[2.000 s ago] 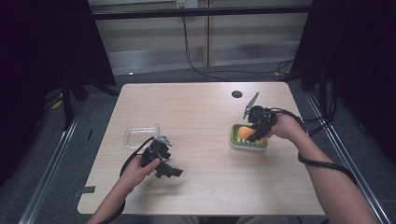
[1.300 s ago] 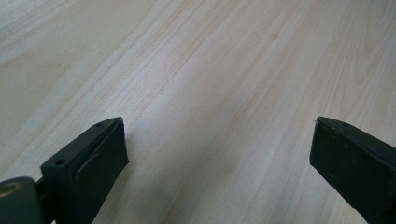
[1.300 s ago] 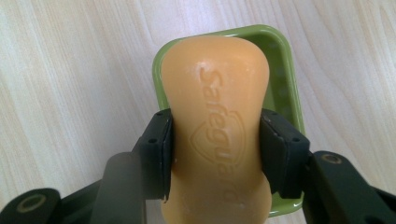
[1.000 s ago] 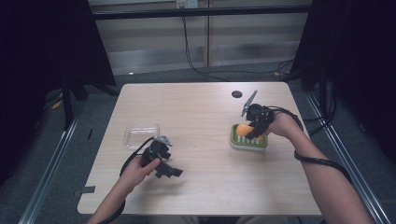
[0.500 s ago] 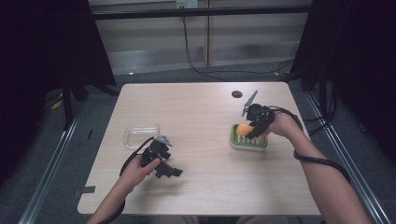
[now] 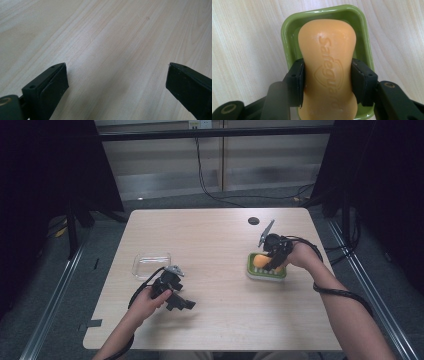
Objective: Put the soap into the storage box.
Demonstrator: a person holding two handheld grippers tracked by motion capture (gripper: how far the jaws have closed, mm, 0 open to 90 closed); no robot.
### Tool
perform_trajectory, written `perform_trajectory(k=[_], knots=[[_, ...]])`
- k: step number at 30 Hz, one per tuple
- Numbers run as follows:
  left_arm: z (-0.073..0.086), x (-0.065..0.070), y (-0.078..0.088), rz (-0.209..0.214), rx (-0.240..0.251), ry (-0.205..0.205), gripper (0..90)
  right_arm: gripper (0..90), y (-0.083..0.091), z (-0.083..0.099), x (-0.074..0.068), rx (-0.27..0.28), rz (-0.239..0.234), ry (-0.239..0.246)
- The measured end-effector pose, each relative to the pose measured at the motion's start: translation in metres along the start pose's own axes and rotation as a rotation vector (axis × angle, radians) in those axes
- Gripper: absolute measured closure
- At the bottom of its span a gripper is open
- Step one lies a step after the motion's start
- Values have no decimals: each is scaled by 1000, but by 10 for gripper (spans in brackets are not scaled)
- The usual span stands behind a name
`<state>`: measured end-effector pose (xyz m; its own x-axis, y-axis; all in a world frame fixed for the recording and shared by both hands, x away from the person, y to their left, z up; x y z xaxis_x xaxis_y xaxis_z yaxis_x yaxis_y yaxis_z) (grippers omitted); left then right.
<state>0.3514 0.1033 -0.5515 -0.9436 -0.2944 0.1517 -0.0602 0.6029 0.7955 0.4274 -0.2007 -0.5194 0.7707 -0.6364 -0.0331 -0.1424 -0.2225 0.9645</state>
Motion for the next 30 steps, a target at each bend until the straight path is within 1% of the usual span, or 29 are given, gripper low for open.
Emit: perform_trajectory(k=[1, 3, 5, 9, 11, 18, 19, 20, 21, 22, 23, 24, 25, 26, 27, 28, 30], knots=[[0, 0, 0, 1, 2, 0, 40, 499, -1, -1, 1, 9, -3, 13], [0, 0, 1, 5, -3, -7, 40, 499, -1, -1, 1, 7, 0, 8], [0, 0, 1, 6, -2, -1, 40, 500, -2, 0, 1, 1, 1, 19], [1, 0, 0, 6, -2, -2, 40, 499, -4, -1, 1, -1, 1, 14], [1, 0, 0, 8, -2, -2, 41, 499, -5, -1, 1, 2, -4, 21], [0, 0, 0, 4, -2, -2, 40, 499, -7, -1, 1, -7, 3, 19], [1, 0, 0, 4, -4, -7, 40, 499, -7, 0, 1, -9, 2, 16], [2, -2, 1, 4, -22, -30, 40, 499, -7, 0, 2, -8, 7, 10], [3, -2, 1, 4, -26, -34, 40, 499, -7, 0, 2, -11, 6, 7], [1, 0, 0, 1, -6, -6, 40, 499, -7, 0, 3, -6, 7, 13], [1, -1, 0, 2, -10, -11, 40, 499, -7, 0, 3, -5, 5, 19], [1, -1, 0, 2, -10, -11, 40, 499, -7, 0, 3, -5, 8, 14], [2, -2, 0, 3, -19, -22, 40, 499, -7, 0, 4, -4, 12, 16], [1, -1, 0, 1, -8, -8, 40, 499, -7, 0, 4, -3, 10, 16], [1, -1, 0, 3, -7, -11, 40, 499, -8, 0, 5, -4, 11, 18], [0, 0, -1, 1, 2, 1, 40, 499, -8, 1, 5, -6, 12, 12], [0, 0, -1, 1, -2, -5, 40, 498, -8, 1, 5, -11, 10, 21]])
Point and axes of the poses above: each handheld gripper's, and its own axes: y roughly backward along the jaws, z roughly out of its underside, x roughly to its right, the point moved 9 cm from there along -y, roughly forward along the jaws, and after that the axes turned 13 degrees about -y, right-handed, at the moved point
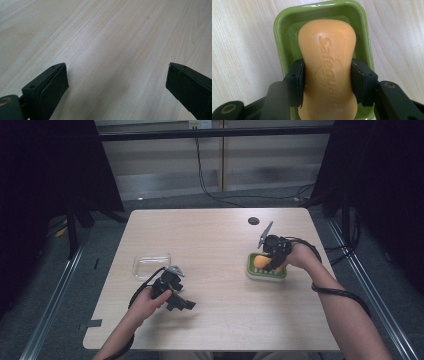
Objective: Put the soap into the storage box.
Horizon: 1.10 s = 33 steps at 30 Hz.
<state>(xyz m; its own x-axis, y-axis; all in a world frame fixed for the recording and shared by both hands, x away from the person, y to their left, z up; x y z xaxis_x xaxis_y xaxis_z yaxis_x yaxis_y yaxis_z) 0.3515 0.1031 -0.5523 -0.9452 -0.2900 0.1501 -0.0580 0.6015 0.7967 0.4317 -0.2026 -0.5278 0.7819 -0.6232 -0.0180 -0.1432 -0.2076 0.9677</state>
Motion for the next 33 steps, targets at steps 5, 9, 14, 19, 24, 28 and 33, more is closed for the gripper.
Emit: perform_trajectory(k=[5, 9, 14, 19, 24, 28, 33], knots=[[2, -2, 2, 3, -25, -30, 40, 498, -2, 0, 0, -4, 3, 9], [0, 0, 0, 1, 2, 2, 40, 498, -4, 0, 1, -8, 5, 13], [0, 1, 0, 3, 1, 1, 40, 498, -6, 1, 1, -12, 4, 15], [0, 0, 0, 3, 1, 1, 40, 498, -9, 2, 1, -15, 2, 16], [0, 0, 0, 0, -3, -1, 41, 497, -10, 4, 2, -25, 6, 23], [0, 0, 0, 0, 2, 0, 40, 496, -10, 4, 3, -30, 13, 11], [0, 1, -1, 5, -1, -1, 41, 496, -12, 6, 3, -36, 21, 17]])
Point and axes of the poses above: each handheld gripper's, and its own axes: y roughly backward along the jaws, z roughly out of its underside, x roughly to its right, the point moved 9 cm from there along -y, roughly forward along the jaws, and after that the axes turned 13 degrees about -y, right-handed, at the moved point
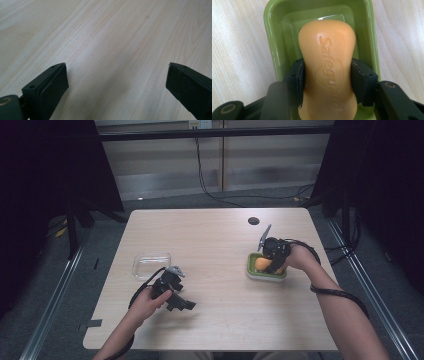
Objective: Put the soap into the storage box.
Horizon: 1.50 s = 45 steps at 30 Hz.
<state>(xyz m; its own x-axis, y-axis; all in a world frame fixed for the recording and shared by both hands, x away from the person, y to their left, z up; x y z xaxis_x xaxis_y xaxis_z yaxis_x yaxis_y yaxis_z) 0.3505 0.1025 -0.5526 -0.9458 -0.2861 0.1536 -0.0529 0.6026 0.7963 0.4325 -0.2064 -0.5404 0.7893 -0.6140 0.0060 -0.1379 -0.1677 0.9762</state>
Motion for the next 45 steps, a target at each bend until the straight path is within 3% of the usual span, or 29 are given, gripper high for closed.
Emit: perform_trajectory(k=[6, 7, 15, 16, 25, 28, 38, 39, 43, 45], knots=[[0, 0, 1, 2, -7, -6, 40, 496, -1, -1, 1, 2, -3, -3], [3, -2, 2, 5, -37, -38, 40, 496, -1, -1, 1, 2, -2, -3], [2, -1, 1, 6, -29, -37, 40, 495, 0, -1, 1, 0, -6, -16], [0, 1, -1, 5, -11, -12, 40, 494, 0, -1, 1, 2, -6, -20], [1, 2, -1, 5, -15, -10, 40, 481, 0, -1, 1, 10, -14, -34], [3, 0, 1, 10, -45, -50, 41, 462, 2, -2, 2, 33, -26, -63], [2, 0, 1, 10, -31, -43, 41, 381, 6, 0, 2, 33, -37, -118], [0, 1, 0, 7, -14, -14, 40, 369, 6, 0, 2, 33, -35, -120], [1, 1, 0, 5, -16, -14, 40, 341, 8, -1, -1, 46, -40, -134], [2, 0, 2, 2, -34, -42, 41, 323, 11, -1, -1, 51, -42, -132]])
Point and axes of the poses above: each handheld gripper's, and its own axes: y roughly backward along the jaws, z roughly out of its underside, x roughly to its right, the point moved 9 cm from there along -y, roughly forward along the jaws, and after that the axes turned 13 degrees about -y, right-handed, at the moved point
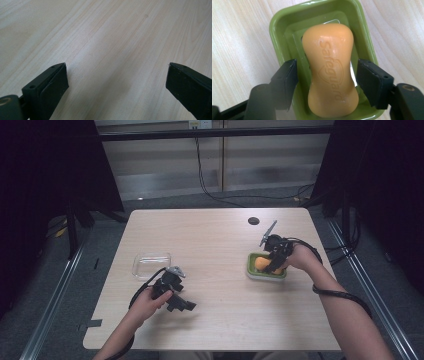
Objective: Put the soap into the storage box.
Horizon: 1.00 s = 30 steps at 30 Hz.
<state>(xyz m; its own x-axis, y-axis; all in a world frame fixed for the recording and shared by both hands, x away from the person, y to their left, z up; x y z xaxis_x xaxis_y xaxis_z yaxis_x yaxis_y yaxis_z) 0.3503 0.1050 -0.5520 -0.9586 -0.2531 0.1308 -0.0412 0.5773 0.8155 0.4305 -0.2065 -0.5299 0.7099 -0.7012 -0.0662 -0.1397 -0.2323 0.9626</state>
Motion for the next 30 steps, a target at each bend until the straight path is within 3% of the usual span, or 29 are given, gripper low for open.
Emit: perform_trajectory(k=[2, 4, 5, 6, 8, 11, 14, 18, 19, 22, 23, 29, 30], knots=[[0, 0, 1, -2, -1, 1, 40, 319, 3, 0, -2, 0, -3, -9], [-2, 4, -2, -2, 34, 54, 40, 311, 5, 0, -2, 8, -2, -12], [1, 2, 0, 2, 9, 13, 40, 309, 6, 0, -3, 11, -5, -13], [2, 1, 0, 2, -1, 7, 40, 305, 7, 0, -3, 11, -5, -9], [2, 1, 1, -3, 3, 4, 40, 305, 9, 0, -5, 17, -15, -18], [-2, 4, 0, -12, 47, 61, 40, 300, 12, -1, -9, 26, -19, -24], [1, 3, 1, -4, 16, 26, 40, 297, 15, -2, -13, 28, -18, -3], [2, 3, 2, 2, 17, 18, 40, 292, 20, -2, -18, 45, -32, -6], [1, 3, 2, -8, 26, 37, 40, 292, 21, -2, -19, 44, -30, 0], [4, 1, 4, -4, 2, -1, 40, 289, 22, -1, -22, 46, -34, -1], [0, 4, 2, -10, 41, 51, 40, 285, 22, -1, -23, 45, -33, 1], [1, 5, 2, -12, 37, 55, 40, 276, 24, 1, -34, 59, -51, 2], [1, 4, 2, -16, 38, 49, 40, 275, 25, 1, -33, 61, -50, 22]])
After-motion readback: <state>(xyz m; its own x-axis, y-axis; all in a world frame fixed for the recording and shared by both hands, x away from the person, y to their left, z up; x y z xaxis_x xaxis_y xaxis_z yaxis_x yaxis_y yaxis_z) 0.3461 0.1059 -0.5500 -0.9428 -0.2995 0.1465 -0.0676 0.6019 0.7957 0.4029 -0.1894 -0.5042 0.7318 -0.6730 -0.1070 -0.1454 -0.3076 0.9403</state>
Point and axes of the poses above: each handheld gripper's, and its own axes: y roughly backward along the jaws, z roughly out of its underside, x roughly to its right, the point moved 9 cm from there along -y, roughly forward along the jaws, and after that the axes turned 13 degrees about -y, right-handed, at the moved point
